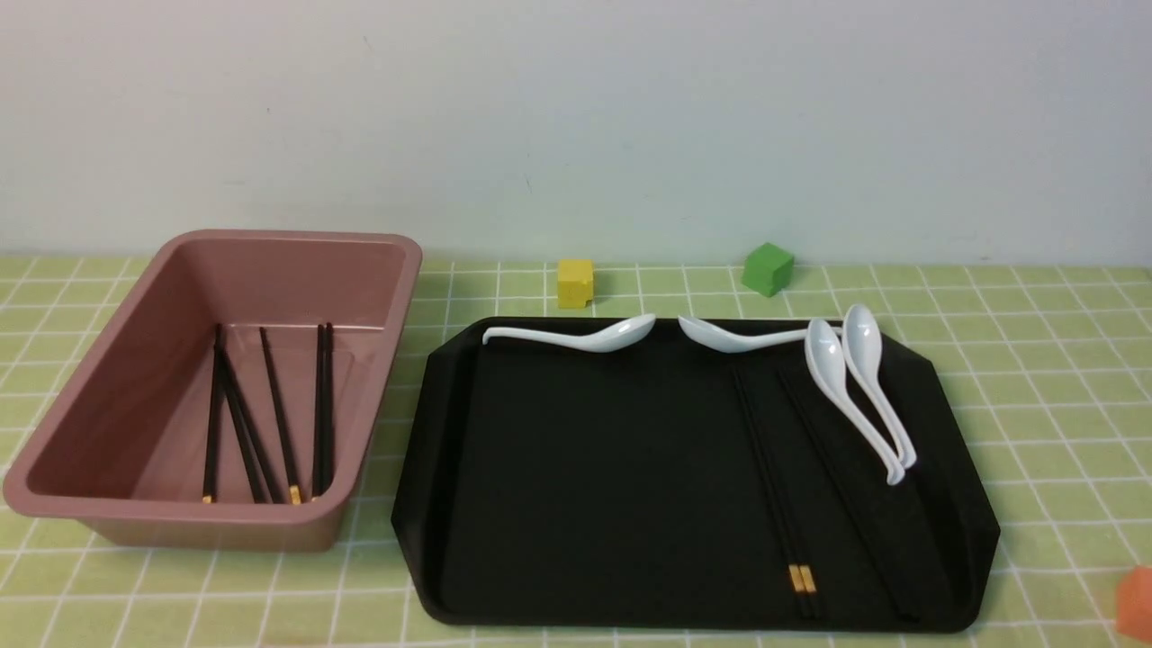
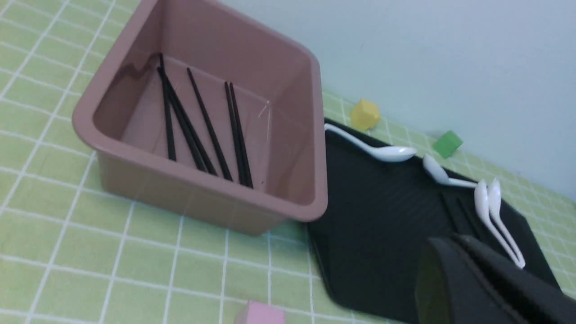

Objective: On green tablecloth take chopsticks from black tray and put them in box.

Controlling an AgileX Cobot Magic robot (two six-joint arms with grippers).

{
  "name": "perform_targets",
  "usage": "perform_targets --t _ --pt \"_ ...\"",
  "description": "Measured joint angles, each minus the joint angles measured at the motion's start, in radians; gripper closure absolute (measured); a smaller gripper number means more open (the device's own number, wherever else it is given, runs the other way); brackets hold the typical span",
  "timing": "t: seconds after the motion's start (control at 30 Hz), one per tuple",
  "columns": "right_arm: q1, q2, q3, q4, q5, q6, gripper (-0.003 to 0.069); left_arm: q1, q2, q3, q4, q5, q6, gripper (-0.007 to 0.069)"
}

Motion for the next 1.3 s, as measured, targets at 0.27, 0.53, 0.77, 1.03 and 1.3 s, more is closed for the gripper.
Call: perform_targets --t 0.27,0.53,0.77,1.03,1.3 --pt "0.000 0.000 0.000 0.000 0.000 0.000 0.0419 0.000 -0.054 0.021 0.011 0.007 0.000 0.0637" --pt "0.000 0.000 0.000 0.000 0.000 0.000 0.0419 0.000 -0.054 0.038 0.045 -0.011 -0.004 0.0637" --pt "0.000 0.000 0.000 0.000 0.000 0.000 0.0419 0.000 -0.054 0.277 0.085 -0.259 -0.004 0.0637" --pt "0.000 0.000 0.000 0.000 0.000 0.000 0.0419 0.000 -0.062 0.501 0.128 -0.392 -0.004 0.0636" --pt "0.000 0.000 0.000 0.000 0.000 0.000 0.0419 0.015 -0.064 0.508 0.137 -0.346 -0.003 0.0634"
